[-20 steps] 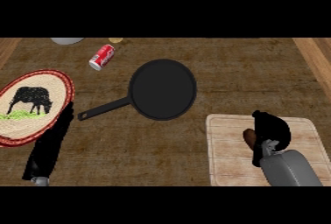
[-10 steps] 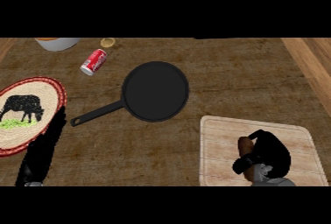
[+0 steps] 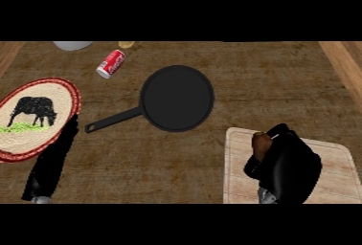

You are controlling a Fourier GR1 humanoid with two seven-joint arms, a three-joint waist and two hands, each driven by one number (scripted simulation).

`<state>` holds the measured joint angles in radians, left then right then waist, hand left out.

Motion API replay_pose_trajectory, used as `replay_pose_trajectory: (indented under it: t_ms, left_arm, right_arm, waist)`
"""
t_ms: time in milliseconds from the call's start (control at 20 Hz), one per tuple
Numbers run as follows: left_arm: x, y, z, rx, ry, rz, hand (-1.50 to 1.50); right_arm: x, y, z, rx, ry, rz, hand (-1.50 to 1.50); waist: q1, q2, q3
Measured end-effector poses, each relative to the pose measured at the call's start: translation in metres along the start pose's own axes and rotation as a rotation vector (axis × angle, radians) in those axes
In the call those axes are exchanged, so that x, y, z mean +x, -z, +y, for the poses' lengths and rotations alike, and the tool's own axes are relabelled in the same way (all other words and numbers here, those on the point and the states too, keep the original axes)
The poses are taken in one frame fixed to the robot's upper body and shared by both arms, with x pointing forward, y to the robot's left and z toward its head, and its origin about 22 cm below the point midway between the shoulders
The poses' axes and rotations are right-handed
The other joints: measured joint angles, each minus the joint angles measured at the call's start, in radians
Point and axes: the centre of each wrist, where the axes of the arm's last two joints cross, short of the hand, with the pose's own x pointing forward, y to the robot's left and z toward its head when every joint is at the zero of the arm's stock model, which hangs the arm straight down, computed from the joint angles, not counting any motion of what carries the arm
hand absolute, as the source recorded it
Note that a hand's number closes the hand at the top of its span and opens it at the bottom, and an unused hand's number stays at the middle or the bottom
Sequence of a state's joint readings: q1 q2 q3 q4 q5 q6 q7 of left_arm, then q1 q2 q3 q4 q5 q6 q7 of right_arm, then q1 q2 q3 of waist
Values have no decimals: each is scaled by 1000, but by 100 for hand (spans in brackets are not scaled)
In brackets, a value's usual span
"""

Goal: Pick the sweet potato from the cutting board and place it in the pan

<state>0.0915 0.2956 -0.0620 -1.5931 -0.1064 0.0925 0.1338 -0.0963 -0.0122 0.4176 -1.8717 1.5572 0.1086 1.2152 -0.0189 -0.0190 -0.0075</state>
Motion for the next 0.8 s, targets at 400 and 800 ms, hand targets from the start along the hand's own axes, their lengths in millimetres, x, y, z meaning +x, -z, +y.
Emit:
replay_pose_trajectory:
  t_ms: [400,800]
  left_arm:
    - [10,4,-8,-39,0,-31,0]
    - [21,11,-18,-66,-6,-57,0]
  right_arm:
    - [44,-4,-29,-177,87,-106,150]
    - [90,39,-26,-122,147,-84,150]
  waist:
    - [45,17,5]
    - [79,33,8]
